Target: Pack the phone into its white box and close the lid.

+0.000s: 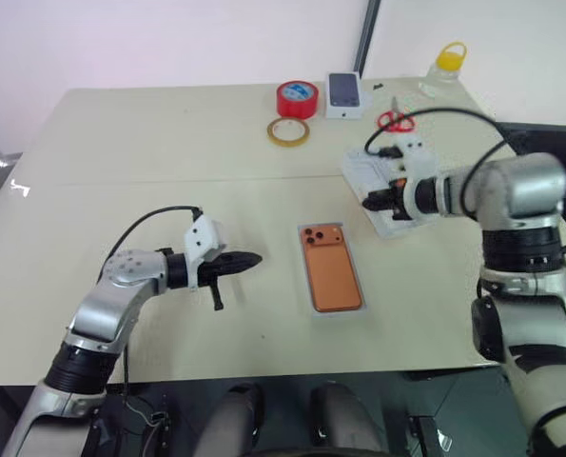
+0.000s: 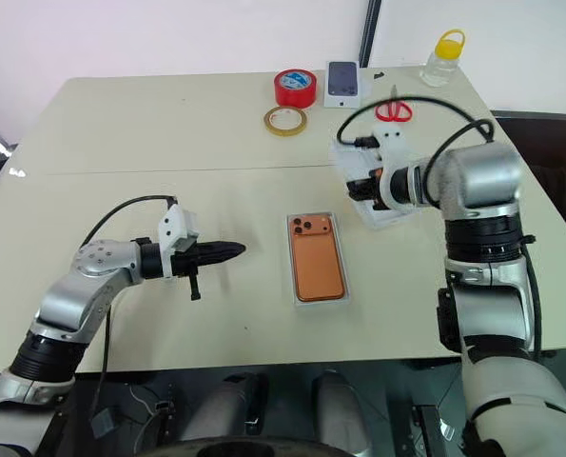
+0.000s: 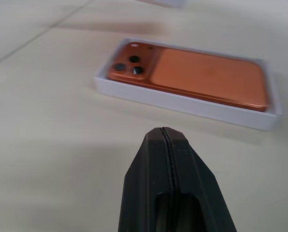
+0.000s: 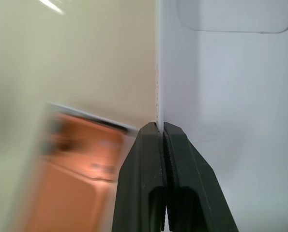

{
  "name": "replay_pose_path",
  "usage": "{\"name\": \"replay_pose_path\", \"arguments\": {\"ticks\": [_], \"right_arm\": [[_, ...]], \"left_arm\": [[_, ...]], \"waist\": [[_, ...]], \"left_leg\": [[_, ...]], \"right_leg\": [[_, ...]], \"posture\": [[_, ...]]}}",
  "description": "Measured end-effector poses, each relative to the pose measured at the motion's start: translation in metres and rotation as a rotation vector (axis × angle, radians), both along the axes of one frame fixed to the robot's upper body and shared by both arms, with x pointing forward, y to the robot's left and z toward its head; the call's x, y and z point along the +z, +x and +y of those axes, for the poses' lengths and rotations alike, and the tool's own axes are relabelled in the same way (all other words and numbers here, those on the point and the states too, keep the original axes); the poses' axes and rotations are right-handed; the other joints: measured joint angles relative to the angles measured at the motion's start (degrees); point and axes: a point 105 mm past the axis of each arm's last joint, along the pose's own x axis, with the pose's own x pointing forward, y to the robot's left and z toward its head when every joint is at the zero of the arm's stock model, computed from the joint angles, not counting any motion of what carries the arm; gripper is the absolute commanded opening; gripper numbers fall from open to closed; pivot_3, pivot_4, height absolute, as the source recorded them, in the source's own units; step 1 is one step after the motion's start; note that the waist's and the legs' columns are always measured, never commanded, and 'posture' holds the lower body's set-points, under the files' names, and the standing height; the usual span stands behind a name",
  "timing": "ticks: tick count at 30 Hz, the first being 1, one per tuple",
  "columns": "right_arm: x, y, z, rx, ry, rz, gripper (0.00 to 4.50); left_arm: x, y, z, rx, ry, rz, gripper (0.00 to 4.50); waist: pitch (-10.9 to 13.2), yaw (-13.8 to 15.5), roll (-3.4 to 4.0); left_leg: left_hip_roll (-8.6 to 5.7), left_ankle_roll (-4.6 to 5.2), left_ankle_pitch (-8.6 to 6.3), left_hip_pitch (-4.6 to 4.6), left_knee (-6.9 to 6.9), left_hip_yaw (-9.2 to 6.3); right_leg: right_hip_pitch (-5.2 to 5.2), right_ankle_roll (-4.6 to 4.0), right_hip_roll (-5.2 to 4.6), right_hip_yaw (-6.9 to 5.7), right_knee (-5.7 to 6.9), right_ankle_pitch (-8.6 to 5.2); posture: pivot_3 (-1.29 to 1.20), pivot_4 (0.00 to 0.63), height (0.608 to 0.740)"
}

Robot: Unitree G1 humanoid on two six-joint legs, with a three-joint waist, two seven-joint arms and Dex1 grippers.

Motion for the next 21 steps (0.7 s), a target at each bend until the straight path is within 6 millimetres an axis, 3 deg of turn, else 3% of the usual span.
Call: {"name": "replay_pose_path", "arguments": {"ticks": [3,6,8,13,17,19,21], "right_arm": [[0.011,-0.022,0.036,0.196,0.246,0.019,0.03],[-0.005,-0.044,0.063,0.265,0.416,0.102,0.03],[-0.028,-0.062,0.079,0.214,0.519,0.212,0.03],[-0.050,-0.088,0.108,0.037,0.624,0.330,0.03],[-0.062,-0.089,0.104,-0.120,0.609,0.383,0.03],[-0.061,-0.087,0.100,-0.150,0.595,0.381,0.61],[-0.062,-0.084,0.092,-0.160,0.549,0.364,1.49]], "left_arm": [[0.006,0.014,0.011,0.071,-0.030,-0.018,0.00],[0.019,0.023,0.015,0.093,-0.052,-0.060,0.00],[0.021,0.023,0.017,0.089,-0.055,-0.069,0.00],[0.019,0.024,0.018,0.079,-0.055,-0.052,0.00],[0.019,0.021,0.011,0.038,-0.060,-0.047,0.00],[0.020,0.017,0.002,-0.003,-0.073,-0.046,0.00],[0.018,0.012,-0.008,-0.054,-0.070,-0.040,0.00]], "waist": [[0.0,0.2,-0.01],[0.0,0.4,-0.04],[0.0,0.2,-0.02],[0.0,-1.0,0.01],[0.0,-1.4,0.02],[0.0,-1.3,0.02],[0.0,-1.3,0.03]], "left_leg": [[-0.01,0.01,0.00,0.00,0.04,-0.01],[-0.02,-0.13,0.09,-0.01,0.06,-0.02],[-0.08,-0.11,0.08,-0.05,0.07,0.07],[-0.06,0.16,-0.07,0.01,0.11,0.07],[-0.07,0.16,-0.07,0.02,0.10,0.06],[-0.06,0.16,-0.07,0.05,0.10,0.05],[-0.07,0.17,-0.07,0.05,0.11,0.05]], "right_leg": [[0.05,0.00,-0.02,-0.03,0.00,0.00],[0.10,0.00,-0.08,-0.06,-0.05,0.00],[0.10,0.02,-0.17,-0.04,-0.11,-0.01],[0.06,0.03,-0.08,0.04,0.05,0.00],[0.05,0.03,-0.06,0.05,0.08,0.00],[0.07,0.03,-0.05,0.03,0.07,0.00],[0.10,0.03,-0.05,0.04,0.06,0.00]], "posture": [[0.00,0.150,0.740],[0.00,0.150,0.740],[0.00,0.150,0.740],[0.00,0.150,0.740],[0.00,0.150,0.740],[0.00,0.150,0.740],[0.00,0.150,0.740]]}}
